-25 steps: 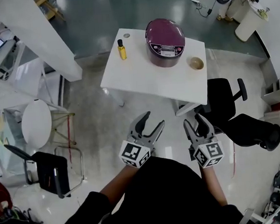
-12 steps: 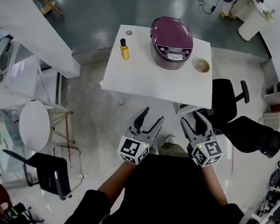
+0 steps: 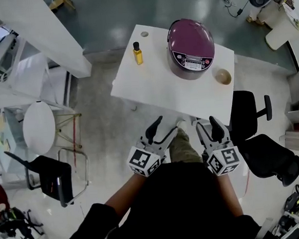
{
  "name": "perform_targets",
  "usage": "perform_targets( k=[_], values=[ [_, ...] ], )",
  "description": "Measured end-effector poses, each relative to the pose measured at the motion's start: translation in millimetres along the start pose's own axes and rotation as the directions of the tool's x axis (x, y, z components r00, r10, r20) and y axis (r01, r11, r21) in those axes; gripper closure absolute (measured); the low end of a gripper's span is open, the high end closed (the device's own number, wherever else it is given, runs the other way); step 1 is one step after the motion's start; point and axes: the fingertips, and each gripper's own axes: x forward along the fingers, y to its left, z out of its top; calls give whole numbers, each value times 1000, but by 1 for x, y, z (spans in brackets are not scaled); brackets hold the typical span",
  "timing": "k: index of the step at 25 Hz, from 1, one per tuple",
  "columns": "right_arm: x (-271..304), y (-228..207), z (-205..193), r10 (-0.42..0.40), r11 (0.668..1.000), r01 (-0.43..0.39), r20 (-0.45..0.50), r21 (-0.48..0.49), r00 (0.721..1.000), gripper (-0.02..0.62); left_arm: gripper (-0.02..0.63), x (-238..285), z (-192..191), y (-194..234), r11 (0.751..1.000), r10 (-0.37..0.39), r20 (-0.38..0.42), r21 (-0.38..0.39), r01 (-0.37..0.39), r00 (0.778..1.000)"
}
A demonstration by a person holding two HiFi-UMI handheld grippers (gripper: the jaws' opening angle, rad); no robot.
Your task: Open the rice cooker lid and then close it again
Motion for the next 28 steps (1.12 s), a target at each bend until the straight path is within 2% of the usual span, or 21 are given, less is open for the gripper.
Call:
perform_targets(
  k=[3, 6, 9, 13, 20, 28],
  values=[
    [19, -25, 11, 27, 1000, -27, 7, -5, 1000, 393, 362, 24, 14, 7, 999, 20, 39, 30, -21, 999],
    [40, -52, 29, 57, 998, -57, 12, 4, 998, 393, 362, 55, 29, 11, 998, 46, 37, 31, -47, 998],
    [54, -75, 50, 75, 997, -76, 31, 7, 997, 393, 362, 85, 43, 12, 995, 22, 36, 96, -25, 999],
    [74, -105, 64, 86, 996, -87, 50, 20, 995, 393, 362, 123, 60, 14, 995, 5, 46, 97, -10, 999],
    [102, -143, 65, 127, 991, -127, 13, 46, 992, 393, 362, 161, 60, 27, 993, 68, 8, 94, -68, 998],
    [139, -166, 75, 191, 981, -191, 1, 47, 982, 393, 362, 183, 55, 48, 979, 139, -20, 153, -135, 990]
  ],
)
